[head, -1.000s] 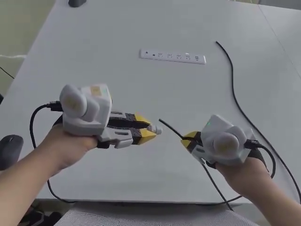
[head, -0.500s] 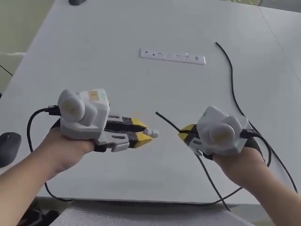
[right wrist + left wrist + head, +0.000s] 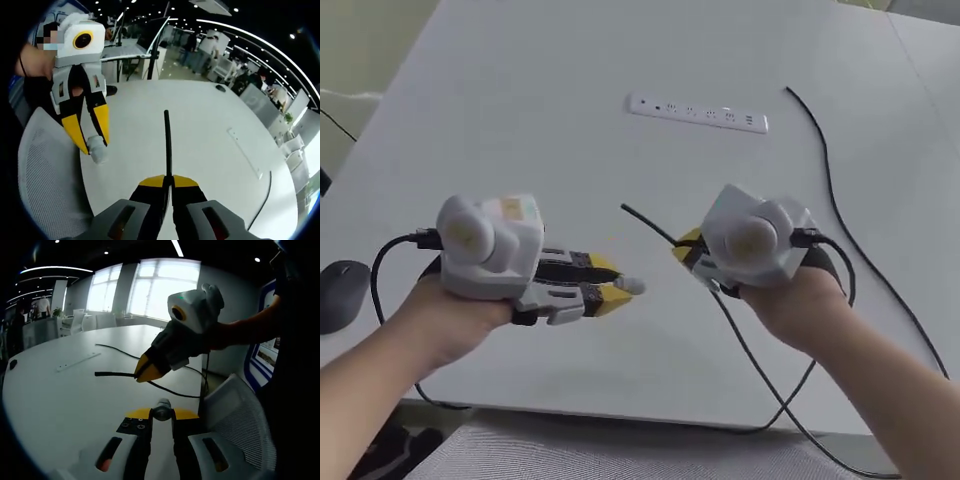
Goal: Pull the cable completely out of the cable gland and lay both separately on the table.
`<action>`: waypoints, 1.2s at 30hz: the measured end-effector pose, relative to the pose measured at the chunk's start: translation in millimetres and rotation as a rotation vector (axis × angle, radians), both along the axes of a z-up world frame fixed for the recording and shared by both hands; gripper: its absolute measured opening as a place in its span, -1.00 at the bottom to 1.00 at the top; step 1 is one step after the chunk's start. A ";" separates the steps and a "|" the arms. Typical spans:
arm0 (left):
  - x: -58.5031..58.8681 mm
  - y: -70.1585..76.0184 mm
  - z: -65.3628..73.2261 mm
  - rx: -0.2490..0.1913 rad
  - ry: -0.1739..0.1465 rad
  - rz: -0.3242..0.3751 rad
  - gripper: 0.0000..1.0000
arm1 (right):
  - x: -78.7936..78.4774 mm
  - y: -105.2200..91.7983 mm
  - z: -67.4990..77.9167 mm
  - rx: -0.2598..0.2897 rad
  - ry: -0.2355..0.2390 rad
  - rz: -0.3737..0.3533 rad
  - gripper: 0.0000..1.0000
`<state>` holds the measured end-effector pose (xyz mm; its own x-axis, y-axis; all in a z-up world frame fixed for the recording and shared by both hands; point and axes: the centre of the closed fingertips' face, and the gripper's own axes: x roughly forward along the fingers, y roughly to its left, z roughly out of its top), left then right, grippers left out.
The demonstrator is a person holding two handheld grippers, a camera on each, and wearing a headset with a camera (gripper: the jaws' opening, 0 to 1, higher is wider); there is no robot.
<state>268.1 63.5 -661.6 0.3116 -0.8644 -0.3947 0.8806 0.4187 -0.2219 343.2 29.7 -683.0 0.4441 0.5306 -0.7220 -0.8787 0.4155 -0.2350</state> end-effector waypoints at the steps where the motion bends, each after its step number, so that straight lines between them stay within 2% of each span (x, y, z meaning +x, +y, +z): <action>1: -0.6 1.4 -1.7 0.002 0.000 0.002 -0.70 | 1.5 3.5 -0.5 -0.001 0.000 0.005 -1.00; 8: -7.2 13.2 -16.4 0.022 -0.006 0.016 -0.70 | 11.1 20.4 -5.8 -0.009 -0.001 0.024 -1.00; 16: -11.6 21.3 -28.9 0.023 -0.002 0.038 -0.70 | 23.4 33.9 -9.1 -0.012 0.013 0.019 -1.00; 27: -13.8 32.6 -42.1 0.025 0.011 0.068 -0.70 | 24.7 75.3 -16.2 -0.027 0.010 0.118 -1.00; 36: -15.9 40.9 -57.7 0.031 0.022 0.089 -0.70 | 17.6 105.8 -38.6 -0.064 0.032 0.217 -1.00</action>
<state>252.2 104.4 -719.3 0.3776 -0.8208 -0.4286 0.8345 0.5022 -0.2266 360.8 135.5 -721.6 0.3009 0.5641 -0.7689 -0.9532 0.2013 -0.2254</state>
